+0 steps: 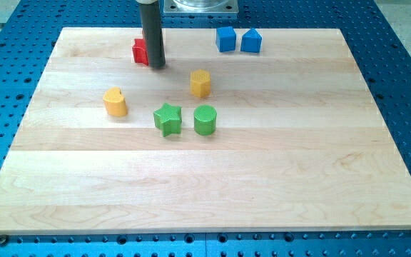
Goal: Move the green blocks diagonally to the red blocks
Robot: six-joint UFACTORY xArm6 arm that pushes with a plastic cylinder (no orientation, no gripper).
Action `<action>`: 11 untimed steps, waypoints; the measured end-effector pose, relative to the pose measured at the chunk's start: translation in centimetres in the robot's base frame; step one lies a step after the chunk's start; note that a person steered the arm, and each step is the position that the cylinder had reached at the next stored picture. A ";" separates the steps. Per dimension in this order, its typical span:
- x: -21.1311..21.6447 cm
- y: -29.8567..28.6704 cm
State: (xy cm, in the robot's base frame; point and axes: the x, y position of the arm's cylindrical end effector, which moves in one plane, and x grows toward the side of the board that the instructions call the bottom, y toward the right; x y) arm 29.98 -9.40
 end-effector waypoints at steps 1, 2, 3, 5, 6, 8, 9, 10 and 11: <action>0.2 -0.9; 1.9 -3.8; 4.7 -3.9; 8.6 -1.6; 10.5 0.7; 16.0 -0.1; 16.7 6.1; 16.7 11.4; 14.3 10.5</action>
State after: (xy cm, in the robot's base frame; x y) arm 44.33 1.10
